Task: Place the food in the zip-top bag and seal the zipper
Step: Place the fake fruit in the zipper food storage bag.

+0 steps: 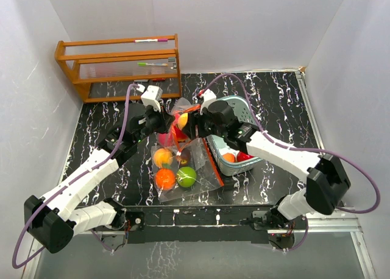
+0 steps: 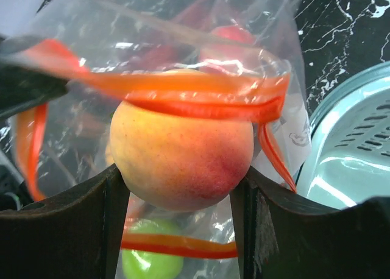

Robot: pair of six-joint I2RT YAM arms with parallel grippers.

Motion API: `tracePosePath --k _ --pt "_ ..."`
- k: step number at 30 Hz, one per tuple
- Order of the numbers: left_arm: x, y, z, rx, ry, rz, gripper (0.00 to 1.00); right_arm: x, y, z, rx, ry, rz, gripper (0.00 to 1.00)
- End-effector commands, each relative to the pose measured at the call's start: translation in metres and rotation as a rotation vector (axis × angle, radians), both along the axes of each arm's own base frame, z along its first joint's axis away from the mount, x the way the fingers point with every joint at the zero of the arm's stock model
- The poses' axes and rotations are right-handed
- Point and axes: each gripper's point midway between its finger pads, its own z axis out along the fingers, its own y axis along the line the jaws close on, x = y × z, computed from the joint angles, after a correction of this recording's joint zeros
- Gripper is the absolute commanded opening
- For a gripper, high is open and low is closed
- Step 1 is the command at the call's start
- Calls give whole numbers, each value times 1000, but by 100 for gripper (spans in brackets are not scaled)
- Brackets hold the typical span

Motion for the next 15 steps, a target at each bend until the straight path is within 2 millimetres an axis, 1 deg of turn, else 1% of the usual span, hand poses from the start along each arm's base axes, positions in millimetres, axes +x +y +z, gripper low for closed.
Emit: tracePosePath --k 1,4,5,6,9,12,15 --pt "-3 1 22 -49 -52 -6 0 38 17 56 105 -165 -70 64" --pt "-3 3 22 -47 -55 -1 0 41 26 66 136 -173 -52 87" --pt "-3 3 23 -47 -56 0 0 39 27 69 143 -176 -44 93" --pt "-3 3 23 -48 -56 0 0 37 28 74 151 -181 -39 97" --pt "-3 3 21 -46 -54 0 0 26 25 85 165 -190 -26 98" --pt "-2 3 21 -44 -52 2 0 10 16 94 178 -191 -11 98" --pt "-1 3 19 -40 -49 8 0 -8 -2 103 180 -183 -17 98"
